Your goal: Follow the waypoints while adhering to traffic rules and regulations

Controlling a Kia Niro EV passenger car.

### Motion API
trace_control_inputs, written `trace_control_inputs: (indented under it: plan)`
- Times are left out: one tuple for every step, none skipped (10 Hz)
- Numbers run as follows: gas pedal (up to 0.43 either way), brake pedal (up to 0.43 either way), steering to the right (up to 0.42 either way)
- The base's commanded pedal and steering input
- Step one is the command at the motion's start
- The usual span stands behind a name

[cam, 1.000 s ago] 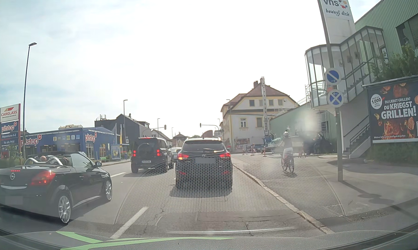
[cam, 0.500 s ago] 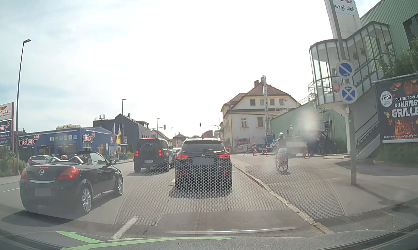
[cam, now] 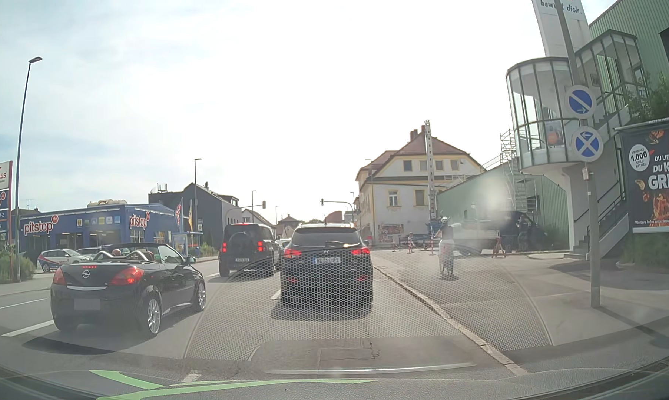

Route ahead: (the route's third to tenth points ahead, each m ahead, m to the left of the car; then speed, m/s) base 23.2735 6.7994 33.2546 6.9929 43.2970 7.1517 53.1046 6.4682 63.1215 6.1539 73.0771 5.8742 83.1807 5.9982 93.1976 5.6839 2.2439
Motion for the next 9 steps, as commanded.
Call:
trace_control_inputs:
  plan:
    - [0.059, 0.000, -0.001]
    - [0.059, 0.000, -0.001]
    - [0.047, 0.000, -0.001]
    - [0.047, 0.000, 0.000]
    - [0.000, 0.000, 0.000]
    - [0.000, 0.000, 0.000]
    - [0.000, 0.000, 0.000]
    - [0.000, 0.000, 0.000]
    - [0.000, 0.000, 0.000]
